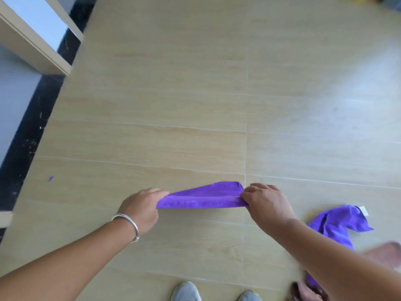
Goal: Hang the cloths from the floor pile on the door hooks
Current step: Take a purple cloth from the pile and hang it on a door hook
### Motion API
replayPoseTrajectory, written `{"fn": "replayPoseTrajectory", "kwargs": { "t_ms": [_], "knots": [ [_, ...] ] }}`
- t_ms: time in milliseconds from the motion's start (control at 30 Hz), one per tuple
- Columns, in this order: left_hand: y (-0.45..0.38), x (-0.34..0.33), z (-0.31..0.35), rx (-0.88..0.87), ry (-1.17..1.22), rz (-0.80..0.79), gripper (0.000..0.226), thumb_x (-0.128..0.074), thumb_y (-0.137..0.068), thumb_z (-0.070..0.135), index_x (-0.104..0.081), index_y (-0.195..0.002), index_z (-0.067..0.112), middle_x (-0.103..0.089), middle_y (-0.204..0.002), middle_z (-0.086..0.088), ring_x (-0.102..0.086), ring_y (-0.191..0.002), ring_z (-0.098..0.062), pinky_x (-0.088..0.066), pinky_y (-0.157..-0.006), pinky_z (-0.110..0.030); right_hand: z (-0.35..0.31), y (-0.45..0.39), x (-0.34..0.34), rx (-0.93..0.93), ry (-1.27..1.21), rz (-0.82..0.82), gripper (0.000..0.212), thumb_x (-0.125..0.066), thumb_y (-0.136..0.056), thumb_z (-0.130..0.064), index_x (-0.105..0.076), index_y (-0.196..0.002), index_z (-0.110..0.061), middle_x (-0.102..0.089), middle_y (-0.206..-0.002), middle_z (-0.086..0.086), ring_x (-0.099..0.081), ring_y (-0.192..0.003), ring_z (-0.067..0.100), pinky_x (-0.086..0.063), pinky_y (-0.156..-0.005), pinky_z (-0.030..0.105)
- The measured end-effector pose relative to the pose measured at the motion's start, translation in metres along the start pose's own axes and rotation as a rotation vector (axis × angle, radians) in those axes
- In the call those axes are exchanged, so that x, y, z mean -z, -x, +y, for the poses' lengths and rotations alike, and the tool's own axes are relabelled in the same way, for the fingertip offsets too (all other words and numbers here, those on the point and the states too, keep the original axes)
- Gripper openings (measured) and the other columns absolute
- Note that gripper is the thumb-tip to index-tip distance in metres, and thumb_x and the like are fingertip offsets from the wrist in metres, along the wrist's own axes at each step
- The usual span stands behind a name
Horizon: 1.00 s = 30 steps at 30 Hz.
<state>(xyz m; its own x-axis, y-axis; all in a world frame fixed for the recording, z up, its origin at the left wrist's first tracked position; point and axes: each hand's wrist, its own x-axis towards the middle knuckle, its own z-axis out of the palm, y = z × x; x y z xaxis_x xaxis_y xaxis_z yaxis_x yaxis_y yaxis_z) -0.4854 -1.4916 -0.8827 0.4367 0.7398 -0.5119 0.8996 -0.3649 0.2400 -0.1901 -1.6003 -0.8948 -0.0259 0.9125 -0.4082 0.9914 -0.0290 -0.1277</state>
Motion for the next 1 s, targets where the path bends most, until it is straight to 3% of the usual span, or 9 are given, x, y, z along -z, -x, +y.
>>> {"fn": "replayPoseTrajectory", "kwargs": {
  "t_ms": [133,267,400,600,733,800,900,1000],
  "knots": [
    [0.036,0.077,0.036,-0.019,0.018,-0.029,0.060,-0.040,-0.079,0.002,-0.057,-0.125,0.037,-0.057,-0.124,0.016,-0.053,-0.114,-0.017,-0.046,-0.087,-0.030,0.006,0.038,0.090,0.006,0.058,-0.002,0.029,-0.044,-0.087,-0.012,-0.059,-0.103,-0.031,-0.061,-0.107,-0.013,-0.052,-0.110,0.013,-0.038,-0.086,0.027],
    [0.071,0.159,0.071,-0.036,0.131,-0.123,0.060,-0.036,-0.069,0.002,-0.066,-0.102,0.043,-0.062,-0.100,0.019,-0.058,-0.096,-0.017,-0.050,-0.076,-0.029,0.012,0.073,0.176,-0.008,0.033,-0.073,0.034,-0.041,-0.085,-0.010,-0.055,-0.109,-0.030,-0.058,-0.114,-0.010,-0.053,-0.111,0.014,-0.040,-0.089,0.028],
    [0.110,0.249,0.095,-0.047,0.234,-0.177,0.065,-0.031,-0.066,0.009,-0.068,-0.108,0.042,-0.070,-0.104,0.010,-0.064,-0.092,-0.021,-0.054,-0.080,-0.034,0.010,0.102,0.263,-0.032,-0.062,-0.165,0.035,-0.037,-0.090,-0.011,-0.056,-0.114,-0.028,-0.058,-0.114,-0.006,-0.056,-0.104,0.019,-0.045,-0.083,0.031],
    [0.175,0.381,0.116,-0.141,0.148,-0.208,0.069,-0.029,-0.071,0.003,-0.064,-0.116,0.042,-0.070,-0.104,0.007,-0.065,-0.095,-0.024,-0.054,-0.083,-0.042,0.000,0.141,0.399,-0.041,-0.112,-0.070,0.034,-0.038,-0.092,-0.011,-0.058,-0.113,-0.027,-0.060,-0.110,-0.005,-0.058,-0.099,0.022,-0.049,-0.081,0.035],
    [0.209,0.462,0.135,-0.139,0.150,-0.104,0.061,-0.033,-0.076,0.004,-0.063,-0.112,0.043,-0.069,-0.096,0.013,-0.063,-0.089,-0.018,-0.053,-0.078,-0.037,-0.013,0.164,0.487,-0.025,-0.096,0.009,0.037,-0.037,-0.093,-0.011,-0.058,-0.117,-0.028,-0.059,-0.114,-0.006,-0.056,-0.103,0.021,-0.047,-0.082,0.033],
    [0.224,0.498,0.145,-0.146,0.136,-0.024,0.051,-0.035,-0.075,0.004,-0.066,-0.096,0.038,-0.068,-0.083,0.011,-0.062,-0.083,-0.021,-0.051,-0.071,-0.036,-0.020,0.175,0.530,-0.027,-0.110,0.067,0.039,-0.036,-0.093,-0.012,-0.057,-0.121,-0.029,-0.058,-0.117,-0.006,-0.055,-0.106,0.020,-0.047,-0.083,0.033],
    [0.247,0.546,0.160,-0.142,0.120,0.199,0.029,-0.032,-0.064,0.016,-0.058,-0.071,0.027,-0.059,-0.061,0.007,-0.058,-0.069,-0.024,-0.039,-0.055,-0.030,-0.029,0.192,0.587,-0.028,-0.156,0.178,0.038,-0.036,-0.096,-0.015,-0.057,-0.124,-0.027,-0.059,-0.122,-0.004,-0.055,-0.109,0.022,-0.047,-0.086,0.035],
    [0.271,0.589,0.173,-0.139,0.130,0.376,0.032,-0.032,-0.062,0.020,-0.062,-0.072,0.027,-0.061,-0.062,0.006,-0.059,-0.067,-0.020,-0.047,-0.057,-0.032,-0.036,0.213,0.637,-0.029,-0.194,0.291,0.036,-0.037,-0.096,-0.017,-0.059,-0.122,-0.028,-0.060,-0.120,-0.004,-0.055,-0.106,0.022,-0.048,-0.082,0.034]
  ]
}}
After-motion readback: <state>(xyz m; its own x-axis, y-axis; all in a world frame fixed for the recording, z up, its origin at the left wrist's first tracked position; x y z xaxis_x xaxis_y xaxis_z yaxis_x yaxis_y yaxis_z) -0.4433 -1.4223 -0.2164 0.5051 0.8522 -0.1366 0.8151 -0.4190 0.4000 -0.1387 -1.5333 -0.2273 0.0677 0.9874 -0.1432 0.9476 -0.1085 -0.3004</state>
